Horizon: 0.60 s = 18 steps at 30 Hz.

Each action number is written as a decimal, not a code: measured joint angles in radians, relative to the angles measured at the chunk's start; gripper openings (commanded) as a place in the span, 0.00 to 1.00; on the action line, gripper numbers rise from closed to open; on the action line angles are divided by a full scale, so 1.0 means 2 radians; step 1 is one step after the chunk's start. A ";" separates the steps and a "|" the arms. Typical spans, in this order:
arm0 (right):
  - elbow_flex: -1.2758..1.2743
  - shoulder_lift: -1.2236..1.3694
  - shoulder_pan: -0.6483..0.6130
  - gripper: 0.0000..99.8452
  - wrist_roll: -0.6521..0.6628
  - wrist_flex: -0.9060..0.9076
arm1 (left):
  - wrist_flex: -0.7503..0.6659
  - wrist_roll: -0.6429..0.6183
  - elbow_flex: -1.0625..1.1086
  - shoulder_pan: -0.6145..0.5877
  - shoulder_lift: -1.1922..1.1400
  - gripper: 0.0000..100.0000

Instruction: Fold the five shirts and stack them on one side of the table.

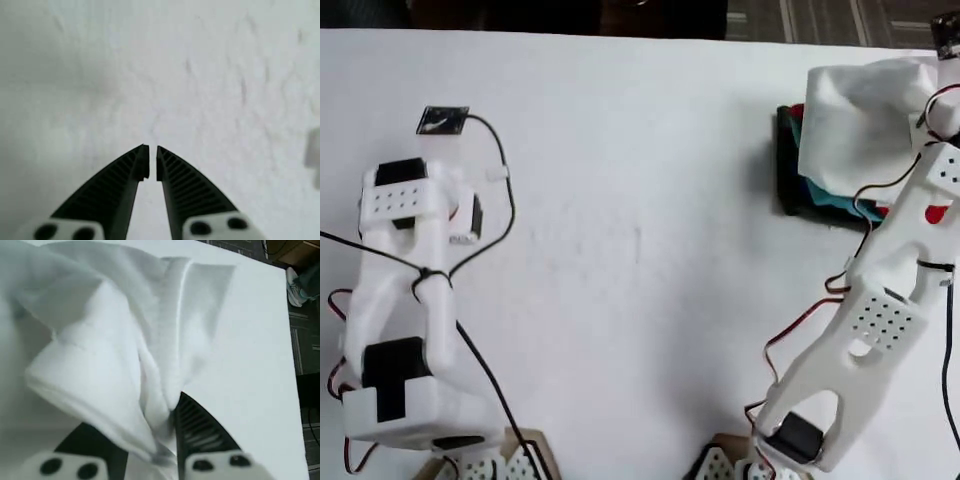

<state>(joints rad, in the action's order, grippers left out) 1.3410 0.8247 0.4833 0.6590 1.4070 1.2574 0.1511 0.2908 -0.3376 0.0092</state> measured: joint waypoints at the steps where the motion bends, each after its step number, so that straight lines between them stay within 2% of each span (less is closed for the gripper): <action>1: 0.000 -0.003 0.000 0.02 0.000 0.000 | 0.000 0.000 0.000 0.000 0.000 0.06; 11: 0.001 -0.004 -0.002 0.02 0.031 0.010 | 0.000 0.000 0.000 0.000 0.000 0.06; 18: 0.000 -0.050 -0.063 0.02 0.031 0.091 | 0.000 0.000 0.000 0.000 0.000 0.06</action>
<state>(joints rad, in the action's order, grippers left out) 1.3410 0.7250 0.3575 0.7219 1.5881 1.2574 0.1511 0.2908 -0.3376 0.0092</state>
